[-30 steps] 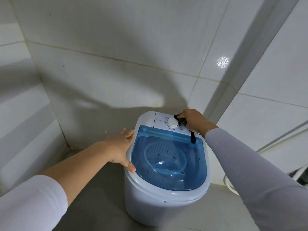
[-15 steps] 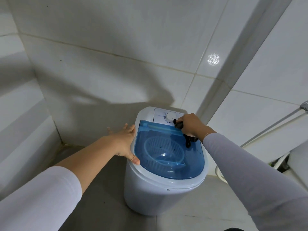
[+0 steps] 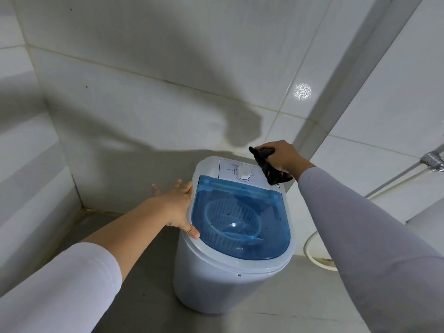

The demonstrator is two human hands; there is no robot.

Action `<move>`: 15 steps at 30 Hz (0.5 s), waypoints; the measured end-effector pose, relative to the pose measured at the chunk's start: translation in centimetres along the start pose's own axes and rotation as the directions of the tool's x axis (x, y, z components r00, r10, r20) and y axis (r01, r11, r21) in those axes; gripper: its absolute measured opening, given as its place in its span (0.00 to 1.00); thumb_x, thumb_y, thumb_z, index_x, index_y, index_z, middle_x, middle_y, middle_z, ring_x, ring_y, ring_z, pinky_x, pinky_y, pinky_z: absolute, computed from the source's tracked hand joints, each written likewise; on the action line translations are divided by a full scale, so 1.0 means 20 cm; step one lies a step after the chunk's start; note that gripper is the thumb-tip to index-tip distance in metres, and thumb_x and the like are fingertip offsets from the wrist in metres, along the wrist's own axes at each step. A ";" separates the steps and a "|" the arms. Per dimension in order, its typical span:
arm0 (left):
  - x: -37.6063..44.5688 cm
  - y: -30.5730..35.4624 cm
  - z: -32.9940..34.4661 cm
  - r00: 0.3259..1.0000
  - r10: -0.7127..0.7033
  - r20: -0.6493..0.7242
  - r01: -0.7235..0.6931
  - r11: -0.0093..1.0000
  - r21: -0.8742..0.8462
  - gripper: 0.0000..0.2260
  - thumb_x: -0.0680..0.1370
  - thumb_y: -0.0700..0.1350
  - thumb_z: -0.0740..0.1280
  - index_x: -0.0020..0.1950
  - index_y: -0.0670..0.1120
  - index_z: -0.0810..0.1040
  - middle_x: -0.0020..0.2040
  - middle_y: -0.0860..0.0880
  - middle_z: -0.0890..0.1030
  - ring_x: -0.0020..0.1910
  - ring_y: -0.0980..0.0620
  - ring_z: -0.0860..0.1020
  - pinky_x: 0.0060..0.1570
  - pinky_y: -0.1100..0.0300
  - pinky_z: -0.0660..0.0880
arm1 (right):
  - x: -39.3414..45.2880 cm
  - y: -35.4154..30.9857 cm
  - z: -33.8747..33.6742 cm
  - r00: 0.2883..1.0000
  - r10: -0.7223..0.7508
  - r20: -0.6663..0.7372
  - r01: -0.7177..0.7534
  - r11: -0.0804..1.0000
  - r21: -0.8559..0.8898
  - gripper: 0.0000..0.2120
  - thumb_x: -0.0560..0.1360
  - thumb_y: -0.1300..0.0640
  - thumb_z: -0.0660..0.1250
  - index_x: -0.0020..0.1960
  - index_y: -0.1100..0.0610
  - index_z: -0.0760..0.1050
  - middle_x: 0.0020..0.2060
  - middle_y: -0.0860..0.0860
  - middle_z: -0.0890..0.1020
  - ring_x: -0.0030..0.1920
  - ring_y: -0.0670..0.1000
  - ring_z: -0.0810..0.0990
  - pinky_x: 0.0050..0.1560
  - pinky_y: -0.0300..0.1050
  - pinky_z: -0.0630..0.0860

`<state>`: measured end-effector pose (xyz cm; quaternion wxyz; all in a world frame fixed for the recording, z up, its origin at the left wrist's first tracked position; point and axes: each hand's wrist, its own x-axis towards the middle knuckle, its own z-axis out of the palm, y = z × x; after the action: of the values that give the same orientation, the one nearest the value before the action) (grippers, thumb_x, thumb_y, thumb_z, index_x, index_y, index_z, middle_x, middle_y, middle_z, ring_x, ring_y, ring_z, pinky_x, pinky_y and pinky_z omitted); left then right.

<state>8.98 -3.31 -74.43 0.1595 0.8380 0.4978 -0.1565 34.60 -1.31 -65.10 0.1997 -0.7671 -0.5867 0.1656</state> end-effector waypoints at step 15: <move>0.00 0.00 0.00 0.999 0.006 0.032 -0.005 0.999 -0.032 0.60 0.63 0.68 0.71 0.77 0.46 0.34 0.79 0.52 0.36 0.77 0.48 0.36 0.70 0.29 0.43 | -0.03 -0.01 0.24 0.962 -0.232 0.145 0.268 0.906 -0.328 0.24 0.71 0.73 0.57 0.57 0.55 0.81 0.56 0.54 0.82 0.55 0.55 0.79 0.53 0.40 0.76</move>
<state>8.95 -3.36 -74.37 0.1812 0.8341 0.4953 -0.1614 31.86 -1.24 -69.15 0.0515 -0.6991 -0.7095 0.0724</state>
